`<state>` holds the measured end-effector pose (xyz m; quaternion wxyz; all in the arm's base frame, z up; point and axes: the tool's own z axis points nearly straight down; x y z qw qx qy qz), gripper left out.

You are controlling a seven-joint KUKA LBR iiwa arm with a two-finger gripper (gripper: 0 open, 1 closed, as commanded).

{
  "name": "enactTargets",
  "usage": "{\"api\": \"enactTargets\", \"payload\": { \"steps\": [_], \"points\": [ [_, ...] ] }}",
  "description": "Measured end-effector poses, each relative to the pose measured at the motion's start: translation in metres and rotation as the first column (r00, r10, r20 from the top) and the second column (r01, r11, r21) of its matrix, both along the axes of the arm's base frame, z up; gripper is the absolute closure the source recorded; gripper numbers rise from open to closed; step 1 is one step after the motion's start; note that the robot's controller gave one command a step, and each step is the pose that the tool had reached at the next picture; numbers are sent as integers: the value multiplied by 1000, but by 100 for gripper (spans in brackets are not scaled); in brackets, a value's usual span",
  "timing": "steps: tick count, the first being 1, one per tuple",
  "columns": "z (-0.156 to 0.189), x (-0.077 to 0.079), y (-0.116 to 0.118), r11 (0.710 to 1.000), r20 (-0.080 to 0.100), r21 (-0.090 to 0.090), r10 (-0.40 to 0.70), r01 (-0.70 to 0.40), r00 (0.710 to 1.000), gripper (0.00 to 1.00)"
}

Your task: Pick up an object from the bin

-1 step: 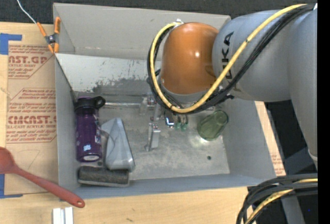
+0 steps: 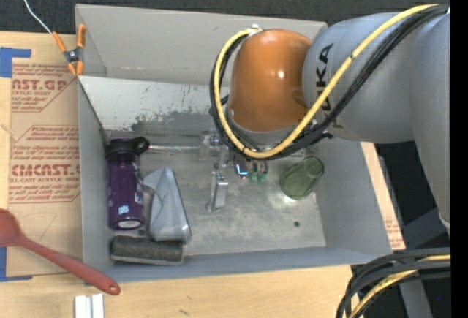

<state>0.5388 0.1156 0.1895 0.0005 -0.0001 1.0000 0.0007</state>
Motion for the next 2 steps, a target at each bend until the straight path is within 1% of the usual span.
{"api": "enactTargets", "payload": {
  "steps": [1,2],
  "points": [
    [-88,0,45,868,15,-6,497,-497,868,0],
    [-80,-2,46,816,12,1,578,-578,816,0]
  ]
}}
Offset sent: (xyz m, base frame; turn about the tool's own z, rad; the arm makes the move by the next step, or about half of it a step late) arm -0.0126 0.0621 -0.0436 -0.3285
